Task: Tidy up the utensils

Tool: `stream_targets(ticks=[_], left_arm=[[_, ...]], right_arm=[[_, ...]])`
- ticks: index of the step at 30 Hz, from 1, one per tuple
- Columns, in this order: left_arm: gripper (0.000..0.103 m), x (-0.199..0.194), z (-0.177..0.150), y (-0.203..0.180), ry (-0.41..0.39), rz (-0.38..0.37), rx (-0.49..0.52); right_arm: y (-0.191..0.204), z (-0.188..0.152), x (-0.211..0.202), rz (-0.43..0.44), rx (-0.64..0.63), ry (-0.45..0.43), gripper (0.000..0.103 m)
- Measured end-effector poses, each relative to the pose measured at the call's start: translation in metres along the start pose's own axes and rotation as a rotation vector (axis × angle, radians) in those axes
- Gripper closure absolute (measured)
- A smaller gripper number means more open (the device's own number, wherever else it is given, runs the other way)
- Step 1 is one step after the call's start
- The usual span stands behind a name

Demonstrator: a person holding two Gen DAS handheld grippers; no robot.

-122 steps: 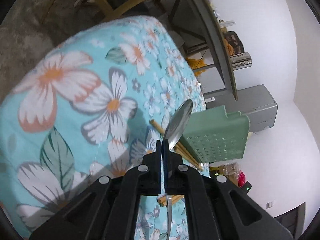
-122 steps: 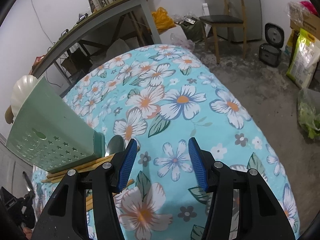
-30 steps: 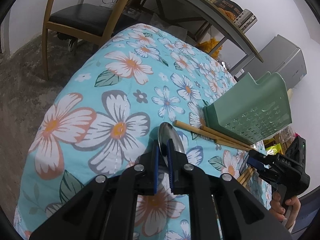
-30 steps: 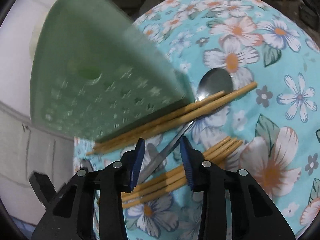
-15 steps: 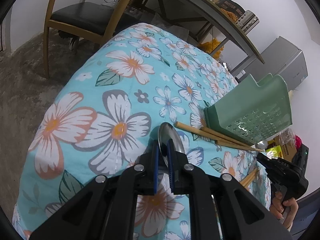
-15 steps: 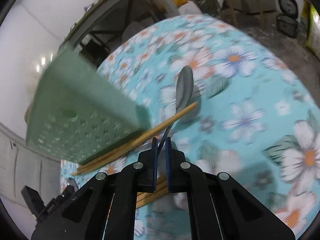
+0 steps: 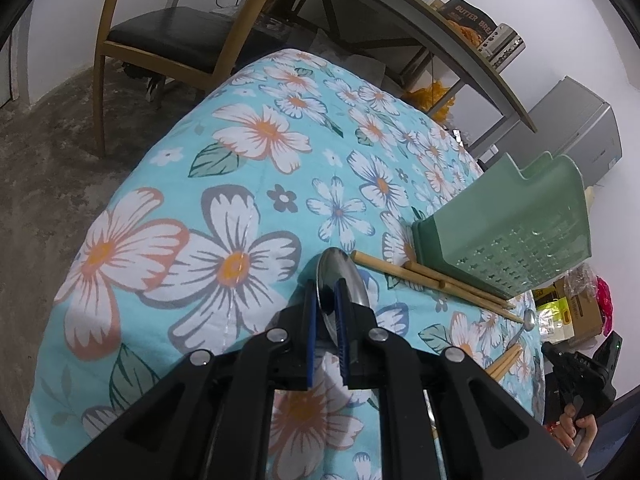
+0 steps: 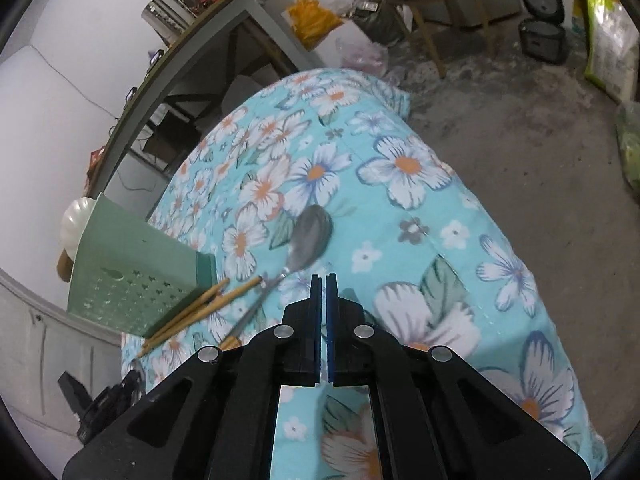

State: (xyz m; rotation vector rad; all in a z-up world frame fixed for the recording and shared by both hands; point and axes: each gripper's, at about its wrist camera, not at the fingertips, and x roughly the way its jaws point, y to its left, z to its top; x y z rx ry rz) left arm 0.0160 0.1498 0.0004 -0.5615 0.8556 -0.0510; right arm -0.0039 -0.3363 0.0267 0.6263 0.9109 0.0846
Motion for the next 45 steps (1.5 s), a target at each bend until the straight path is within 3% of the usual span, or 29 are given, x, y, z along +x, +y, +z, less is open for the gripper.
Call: stream_targets(ticks=[4,6,10,17,19,23,33,37,43,45], left_arm=[[0.093,0.000,0.000,0.000,-0.002,0.007,0.004],[0.093,0.000,0.000,0.000,-0.001,0.003,-0.002],[0.093,0.000,0.000,0.002,-0.001,-0.006,-0.018],[0.093,-0.001,0.000,0.003,-0.001,-0.006,-0.012],[0.093,-0.001,0.000,0.002,-0.002,-0.004,-0.010],[0.093,-0.001,0.000,0.003,-0.001,-0.003,-0.010],[0.093,-0.002,-0.001,0.004,0.000,-0.005,-0.019],[0.093,-0.002,-0.001,0.002,-0.003,-0.001,-0.009],[0.093,-0.002,-0.001,0.003,-0.003,-0.001,-0.009],[0.093,-0.002,-0.001,0.003,-0.003,-0.002,-0.008]], right_arm=[[-0.001,0.008,0.011,0.013,-0.012,-0.010,0.092],[0.005,0.013,0.023,-0.026,-0.039,-0.023,0.091],[0.007,0.015,0.038,0.040,0.001,-0.024,0.079],[0.008,0.015,0.048,0.079,0.029,-0.053,0.080],[0.009,0.015,0.048,0.066,0.006,-0.068,0.097],[0.015,0.013,0.035,0.057,-0.008,-0.151,0.100],[0.026,0.011,-0.049,0.019,-0.116,-0.444,0.102],[0.010,0.014,-0.075,0.167,-0.096,-0.445,0.100],[-0.023,0.026,-0.083,0.536,0.027,-0.313,0.098],[-0.027,0.029,-0.078,0.585,0.057,-0.261,0.098]])
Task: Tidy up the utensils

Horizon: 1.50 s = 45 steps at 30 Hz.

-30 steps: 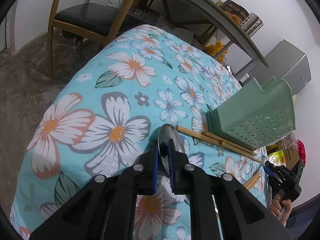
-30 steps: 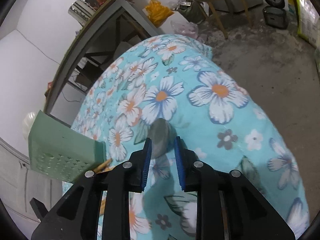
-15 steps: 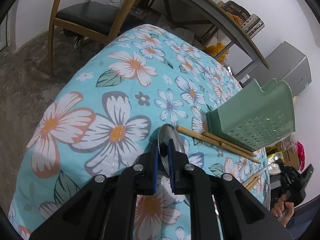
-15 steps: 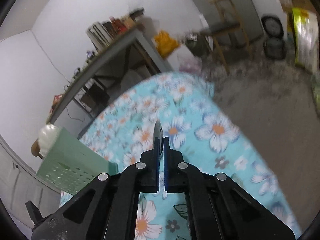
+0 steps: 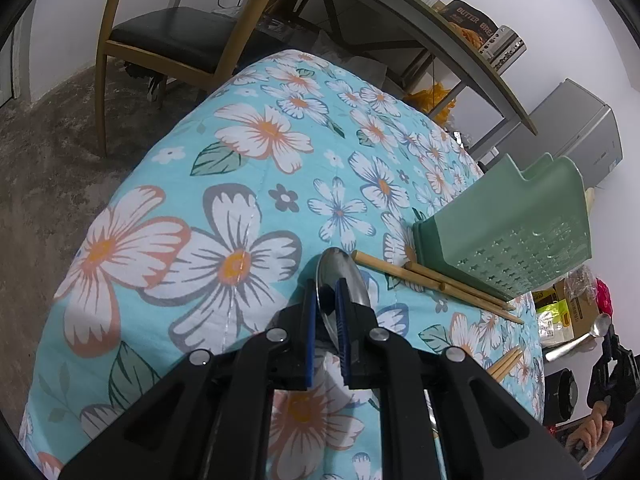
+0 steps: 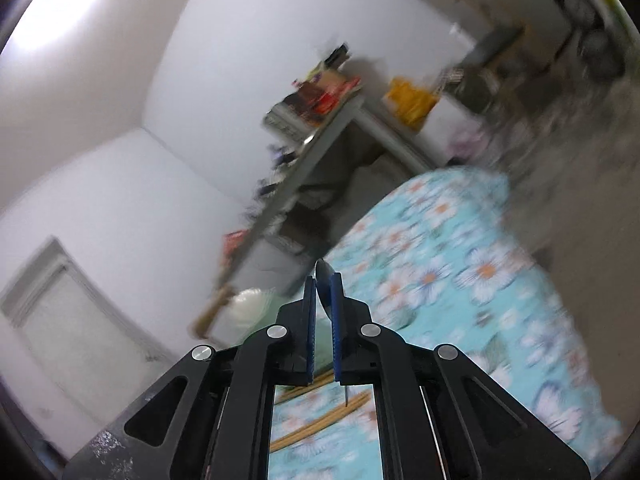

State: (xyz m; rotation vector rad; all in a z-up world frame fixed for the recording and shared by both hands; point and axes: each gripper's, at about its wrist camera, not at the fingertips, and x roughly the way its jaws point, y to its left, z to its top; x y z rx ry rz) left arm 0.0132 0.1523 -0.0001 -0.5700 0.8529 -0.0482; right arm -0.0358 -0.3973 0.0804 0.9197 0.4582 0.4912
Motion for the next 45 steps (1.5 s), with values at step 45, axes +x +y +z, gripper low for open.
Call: stream_targets(ticks=[45], left_arm=[[0.088,-0.003,-0.012,-0.030,-0.043,0.161,0.236]], right_arm=[[-0.018,-0.072,0.106,-0.400,-0.122,0.319,0.089]])
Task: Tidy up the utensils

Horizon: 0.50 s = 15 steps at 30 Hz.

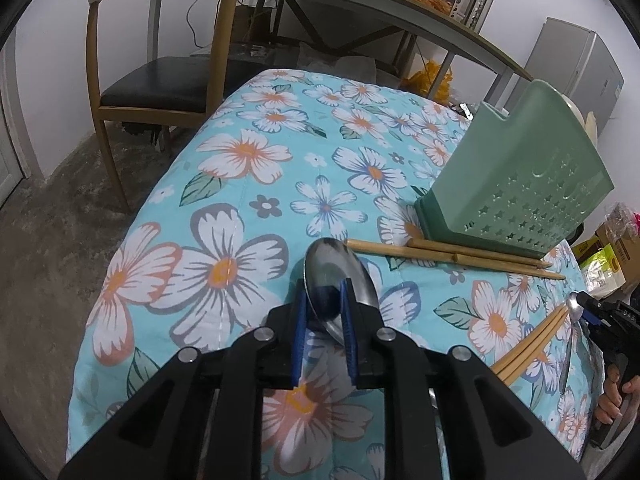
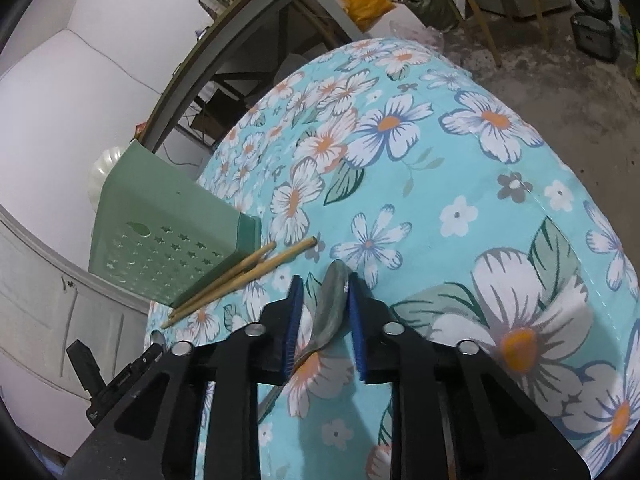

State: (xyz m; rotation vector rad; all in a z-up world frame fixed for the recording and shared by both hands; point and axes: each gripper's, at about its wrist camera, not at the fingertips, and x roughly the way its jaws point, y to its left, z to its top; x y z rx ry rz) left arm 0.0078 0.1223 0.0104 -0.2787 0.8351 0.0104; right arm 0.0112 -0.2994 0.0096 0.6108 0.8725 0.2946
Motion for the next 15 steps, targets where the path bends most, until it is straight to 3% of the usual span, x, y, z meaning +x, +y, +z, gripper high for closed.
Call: stream_targets(ticks=[4,9,15], left_arm=[[0.088,0.000,0.000,-0.001,0.000,0.003,0.004],[0.087,0.000,0.000,-0.002,0.001,-0.001,0.000],[0.088,0.001,0.000,-0.001,0.001,-0.003,-0.002]], right_arm=[[0.010,0.001,0.007,0.000,-0.034,-0.001,0.100],[0.027,-0.001,0.006,-0.007,-0.102,-0.046,0.102],[0.030,0.001,-0.001,0.012,-0.095,-0.067,0.102]])
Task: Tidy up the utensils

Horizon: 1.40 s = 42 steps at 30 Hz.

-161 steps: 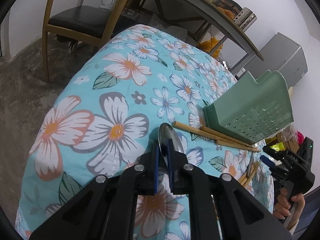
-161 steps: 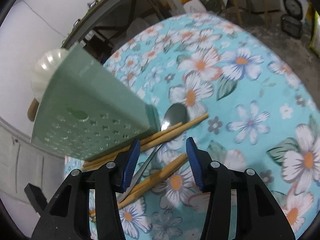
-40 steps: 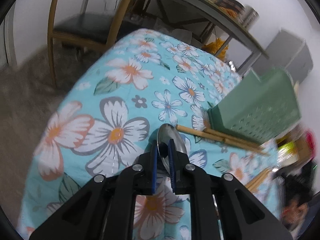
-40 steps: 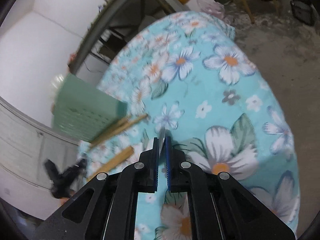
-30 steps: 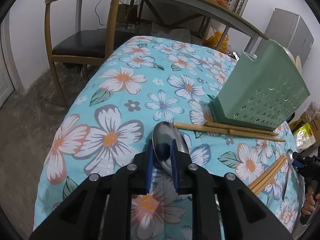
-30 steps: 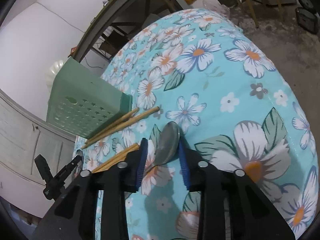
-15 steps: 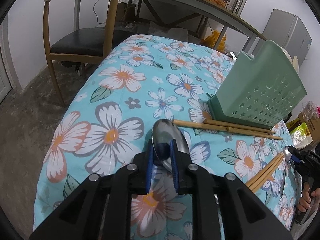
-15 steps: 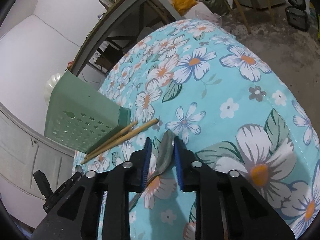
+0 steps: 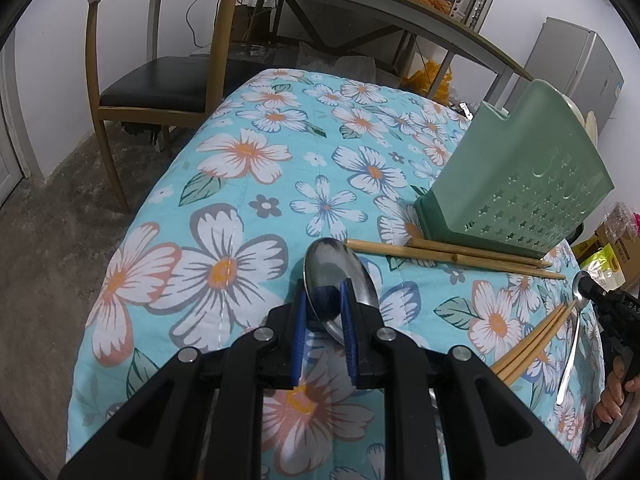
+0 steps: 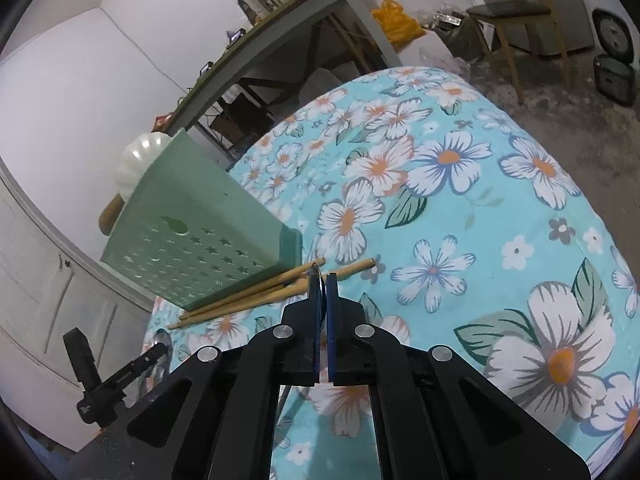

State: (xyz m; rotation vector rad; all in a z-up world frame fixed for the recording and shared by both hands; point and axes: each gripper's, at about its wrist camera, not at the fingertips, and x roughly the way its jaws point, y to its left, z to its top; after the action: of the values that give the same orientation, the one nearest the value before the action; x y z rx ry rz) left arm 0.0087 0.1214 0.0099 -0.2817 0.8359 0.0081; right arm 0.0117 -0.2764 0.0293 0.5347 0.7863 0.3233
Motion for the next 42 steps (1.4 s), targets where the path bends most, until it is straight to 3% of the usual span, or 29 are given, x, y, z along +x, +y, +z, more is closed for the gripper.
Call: stream_targets(ticks=[5,9,18,25,29,31,38,42], left_arm=[[0.088,-0.001,0.001,0.003,0.000,-0.024,-0.026],[0.097,-0.007,0.003,0.008,-0.019,-0.068,-0.066],[0.101,-0.008,0.005,0.028,0.002,-0.192,-0.185],[0.101,-0.013,0.009,0.039,0.007,-0.251,-0.222],[0.101,-0.023,0.011,0.040,-0.003,-0.308,-0.215],[0.101,-0.026,0.010,0.036,0.003,-0.286,-0.175],[0.101,-0.024,0.004,0.020,0.040,-0.226,-0.053],[0.101,-0.022,0.003,0.016,0.038,-0.194,-0.027]], right_arm=[[-0.016,0.006,-0.011,-0.024,0.063,-0.016,0.102],[-0.019,0.009,-0.023,-0.050,0.055,-0.043,0.102],[-0.033,0.010,-0.015,0.029,0.124,-0.010,0.102],[0.002,0.005,-0.008,0.096,-0.011,0.038,0.101],[0.032,-0.007,0.007,0.068,-0.142,0.110,0.101],[0.043,-0.015,0.019,0.028,-0.192,0.141,0.101],[0.078,-0.045,0.038,0.048,-0.347,0.241,0.100],[0.085,-0.057,0.041,0.050,-0.377,0.284,0.094]])
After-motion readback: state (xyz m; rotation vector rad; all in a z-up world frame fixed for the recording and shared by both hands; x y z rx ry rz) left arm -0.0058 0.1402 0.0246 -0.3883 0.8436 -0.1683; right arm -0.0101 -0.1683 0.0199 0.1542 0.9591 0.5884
